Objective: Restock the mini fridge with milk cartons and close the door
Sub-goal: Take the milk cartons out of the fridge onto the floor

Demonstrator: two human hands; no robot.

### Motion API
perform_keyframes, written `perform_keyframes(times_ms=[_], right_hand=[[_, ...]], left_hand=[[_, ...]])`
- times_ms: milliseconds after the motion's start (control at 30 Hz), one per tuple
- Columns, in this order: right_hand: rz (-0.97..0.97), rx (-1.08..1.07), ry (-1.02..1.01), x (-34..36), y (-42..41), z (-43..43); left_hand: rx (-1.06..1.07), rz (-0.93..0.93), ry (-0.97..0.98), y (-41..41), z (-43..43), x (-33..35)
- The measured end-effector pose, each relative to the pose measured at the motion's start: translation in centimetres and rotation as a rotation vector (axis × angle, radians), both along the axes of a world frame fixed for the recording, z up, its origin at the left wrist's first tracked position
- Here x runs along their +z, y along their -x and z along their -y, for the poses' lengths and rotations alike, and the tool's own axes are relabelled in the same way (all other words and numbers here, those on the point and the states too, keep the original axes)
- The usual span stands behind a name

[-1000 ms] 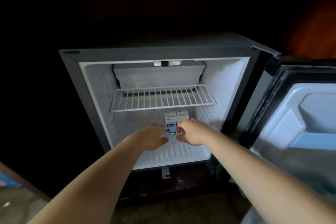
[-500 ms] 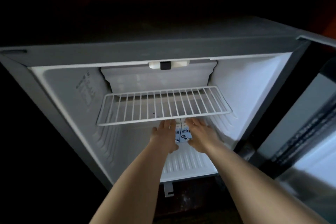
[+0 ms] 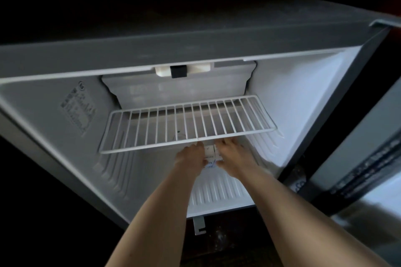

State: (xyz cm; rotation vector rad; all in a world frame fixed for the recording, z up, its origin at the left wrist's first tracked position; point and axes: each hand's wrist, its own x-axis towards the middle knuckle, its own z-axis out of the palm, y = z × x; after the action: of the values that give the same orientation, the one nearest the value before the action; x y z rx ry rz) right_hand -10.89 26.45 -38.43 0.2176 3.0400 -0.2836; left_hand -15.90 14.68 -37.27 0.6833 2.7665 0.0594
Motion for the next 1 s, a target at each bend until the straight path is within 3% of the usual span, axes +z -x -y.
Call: perform_keyframes(times_ms=[300, 667, 1000], right_hand=[[0.069, 0.039, 0.009, 1.3, -0.6, 0.5], [0.26, 0.081, 0.024, 4.8, -4.1, 1.1], [0.142, 0.207, -0.053, 10.1, -10.1, 3.5]], left_hand=[[-0.094, -0.059, 0.079, -1.1, 0.6, 1.3], [-0.169, 0.05, -0.042, -4.7, 2.4, 3.8], [-0.252, -0.011, -0.088, -9.8, 6.2, 8.9]])
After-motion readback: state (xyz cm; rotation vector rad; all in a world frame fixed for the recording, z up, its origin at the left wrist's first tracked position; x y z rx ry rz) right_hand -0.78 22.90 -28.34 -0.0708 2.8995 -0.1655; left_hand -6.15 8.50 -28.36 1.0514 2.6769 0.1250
